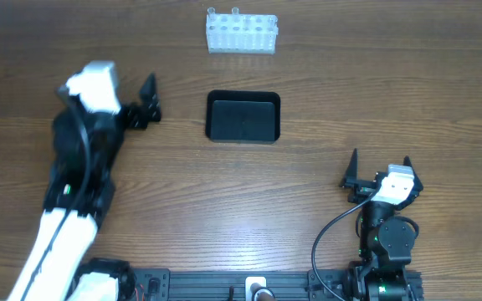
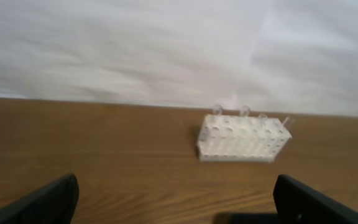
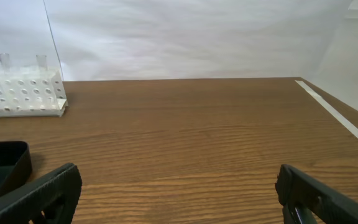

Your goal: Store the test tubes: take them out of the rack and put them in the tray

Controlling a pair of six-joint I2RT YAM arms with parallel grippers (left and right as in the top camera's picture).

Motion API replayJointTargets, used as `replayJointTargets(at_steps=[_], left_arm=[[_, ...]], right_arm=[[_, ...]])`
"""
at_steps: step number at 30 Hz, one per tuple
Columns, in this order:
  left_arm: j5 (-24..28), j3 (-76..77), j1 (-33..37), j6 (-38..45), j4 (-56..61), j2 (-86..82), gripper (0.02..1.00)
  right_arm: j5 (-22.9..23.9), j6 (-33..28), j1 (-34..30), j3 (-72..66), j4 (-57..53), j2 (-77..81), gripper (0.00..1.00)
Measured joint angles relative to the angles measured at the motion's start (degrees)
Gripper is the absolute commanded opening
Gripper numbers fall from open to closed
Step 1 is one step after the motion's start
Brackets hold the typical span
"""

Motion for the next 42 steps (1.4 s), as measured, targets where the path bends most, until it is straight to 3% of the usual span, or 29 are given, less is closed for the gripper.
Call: replayJointTargets(at_steps=[10,21,42], left_arm=[[-7.4,26.8,-9.5,-0.4,-6.6,33.1,0.996],[-10.4,52.6,-10.3,-1.8,-12.0,60.0,0.998],[-13.1,60.4,-10.3,-1.8,-5.9,71.1,0.985]], right_arm=[[0.0,0.0,0.0,0.0,0.0,0.0,0.993],[0.0,0.0,0.0,0.0,0.0,0.0,0.991],[0.0,0.0,0.0,0.0,0.0,0.0,0.991]])
